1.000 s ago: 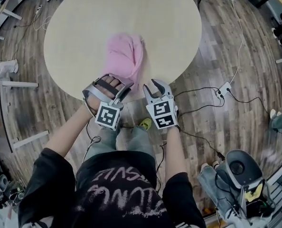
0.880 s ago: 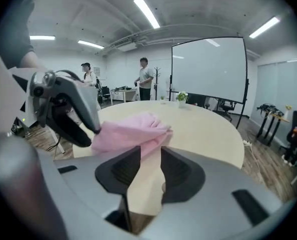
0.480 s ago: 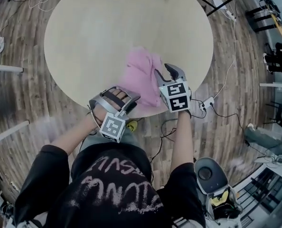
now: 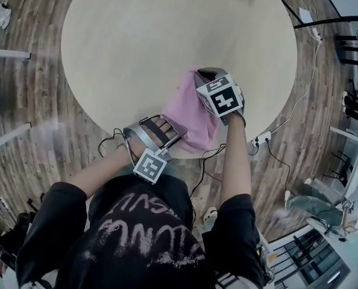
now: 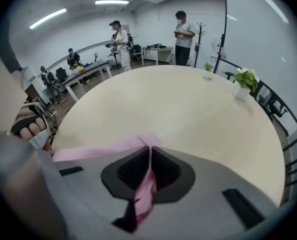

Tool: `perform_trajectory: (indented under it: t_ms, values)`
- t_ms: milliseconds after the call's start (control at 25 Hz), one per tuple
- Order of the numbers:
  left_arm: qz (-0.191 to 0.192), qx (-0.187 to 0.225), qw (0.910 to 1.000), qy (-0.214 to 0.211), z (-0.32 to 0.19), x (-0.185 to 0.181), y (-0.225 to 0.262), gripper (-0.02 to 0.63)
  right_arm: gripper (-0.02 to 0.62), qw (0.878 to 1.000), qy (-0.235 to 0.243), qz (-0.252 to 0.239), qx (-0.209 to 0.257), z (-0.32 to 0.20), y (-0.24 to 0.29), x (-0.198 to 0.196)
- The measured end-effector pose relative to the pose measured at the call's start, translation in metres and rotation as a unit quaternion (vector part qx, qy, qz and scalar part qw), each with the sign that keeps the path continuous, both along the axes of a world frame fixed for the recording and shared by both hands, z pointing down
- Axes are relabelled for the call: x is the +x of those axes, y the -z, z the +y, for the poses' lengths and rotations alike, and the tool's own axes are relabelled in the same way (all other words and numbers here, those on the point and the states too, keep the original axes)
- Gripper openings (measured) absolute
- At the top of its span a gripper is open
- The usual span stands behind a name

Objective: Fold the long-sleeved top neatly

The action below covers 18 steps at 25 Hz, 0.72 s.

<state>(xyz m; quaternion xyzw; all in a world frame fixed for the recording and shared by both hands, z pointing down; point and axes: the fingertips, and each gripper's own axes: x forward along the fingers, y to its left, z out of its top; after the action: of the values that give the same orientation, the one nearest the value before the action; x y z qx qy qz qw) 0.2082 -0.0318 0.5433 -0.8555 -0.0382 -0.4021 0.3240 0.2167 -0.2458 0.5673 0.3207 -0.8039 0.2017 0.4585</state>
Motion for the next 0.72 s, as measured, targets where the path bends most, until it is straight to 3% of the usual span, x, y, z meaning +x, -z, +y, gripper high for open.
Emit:
perform_trajectory:
  t_ms: [160,280,400,520,720]
  values:
    - [-0.020,-0.001,0.9998,0.007,0.000,-0.015,-0.005,0.129,0.012,1.000,0.013,-0.019,0.009,0.002,0.007,0.004]
    - [-0.042,0.030,0.9984,0.023,-0.005,-0.033,-0.003,0.090,0.011,0.999,0.007,-0.042,0.006,0.011,0.024,0.021]
    - [-0.064,0.043,0.9961,0.044,-0.016,-0.050,-0.007,0.075,0.012,0.997,-0.013,-0.069,-0.011,0.026,0.031,0.043]
    - [-0.082,0.063,0.9940,0.034,-0.026,-0.060,-0.016,0.074,0.012,0.993,-0.046,-0.104,-0.038,0.044,0.017,0.059]
    - [-0.064,0.087,0.9929,0.050,-0.039,-0.066,0.003,0.066,0.012,0.989,-0.064,-0.128,-0.024,0.059,0.013,0.066]
